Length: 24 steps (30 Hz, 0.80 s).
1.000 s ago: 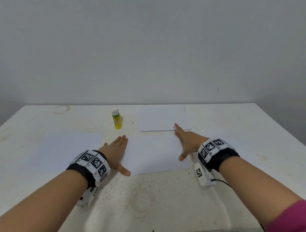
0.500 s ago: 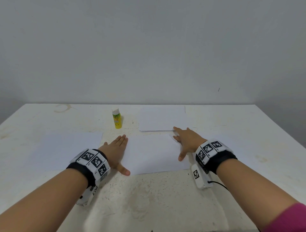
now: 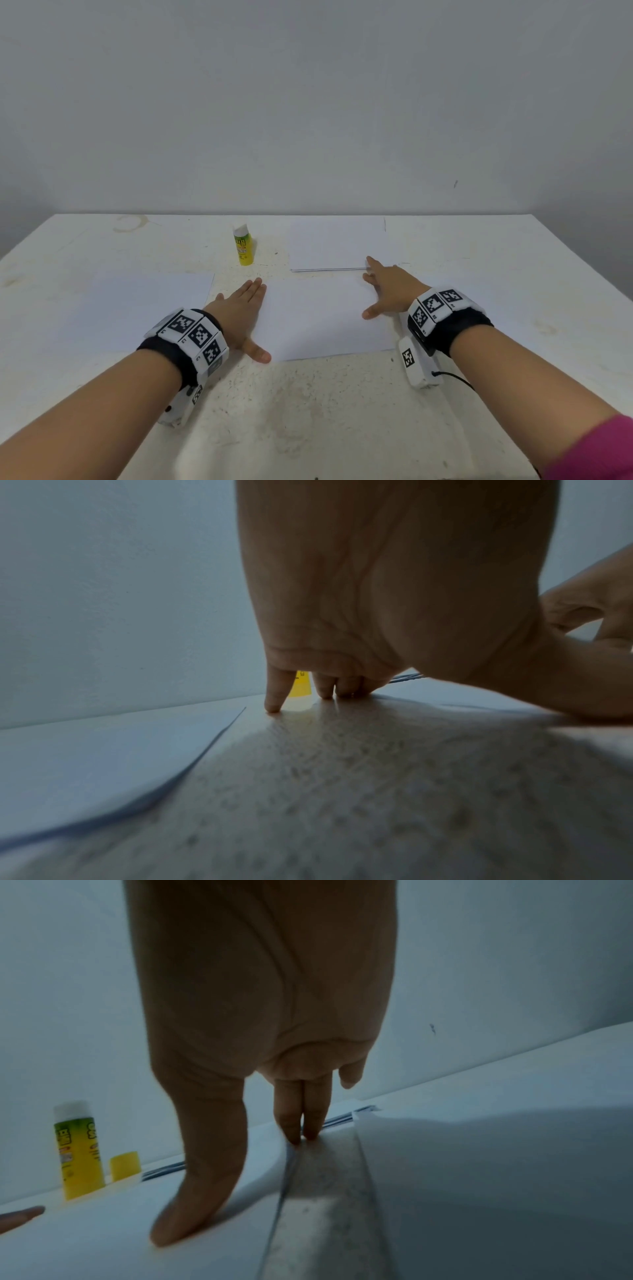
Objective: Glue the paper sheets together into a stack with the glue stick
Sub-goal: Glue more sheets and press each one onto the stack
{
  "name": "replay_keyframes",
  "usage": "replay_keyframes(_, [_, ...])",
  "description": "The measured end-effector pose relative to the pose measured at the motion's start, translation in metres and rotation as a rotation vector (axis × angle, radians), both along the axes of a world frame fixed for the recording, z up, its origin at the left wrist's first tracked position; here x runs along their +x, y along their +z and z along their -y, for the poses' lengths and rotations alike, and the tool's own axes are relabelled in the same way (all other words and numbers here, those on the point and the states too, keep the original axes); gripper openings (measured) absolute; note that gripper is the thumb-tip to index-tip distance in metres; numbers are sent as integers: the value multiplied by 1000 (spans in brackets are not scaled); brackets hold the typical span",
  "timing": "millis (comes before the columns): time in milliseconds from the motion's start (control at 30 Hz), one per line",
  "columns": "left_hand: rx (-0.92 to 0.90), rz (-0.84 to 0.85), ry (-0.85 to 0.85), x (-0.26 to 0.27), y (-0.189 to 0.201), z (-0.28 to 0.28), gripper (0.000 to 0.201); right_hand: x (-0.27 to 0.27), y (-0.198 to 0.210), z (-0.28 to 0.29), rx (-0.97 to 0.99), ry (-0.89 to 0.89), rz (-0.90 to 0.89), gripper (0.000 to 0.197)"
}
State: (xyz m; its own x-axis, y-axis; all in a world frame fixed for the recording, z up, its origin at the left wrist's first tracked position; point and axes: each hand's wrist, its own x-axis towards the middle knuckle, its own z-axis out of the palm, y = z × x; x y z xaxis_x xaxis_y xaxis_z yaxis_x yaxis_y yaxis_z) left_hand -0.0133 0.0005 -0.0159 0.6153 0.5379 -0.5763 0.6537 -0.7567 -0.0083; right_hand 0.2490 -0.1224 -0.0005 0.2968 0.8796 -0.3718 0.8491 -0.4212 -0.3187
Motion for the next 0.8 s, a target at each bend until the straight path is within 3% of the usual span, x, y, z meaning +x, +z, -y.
replay_keyframes(133, [1, -9, -3, 0, 0, 0, 139, -1, 4, -7, 24, -14, 25, 118])
replay_keyframes(333, [-6, 10, 16, -1, 1, 1, 140, 4, 3, -10, 276, -221, -248, 100])
replay_keyframes(500, [-15, 27, 23, -1, 1, 2, 139, 3, 1, -6, 367, -376, -431, 97])
replay_keyframes(800, [-21, 22, 18, -2, -1, 0, 145, 6, -3, 6, 310, -241, -423, 52])
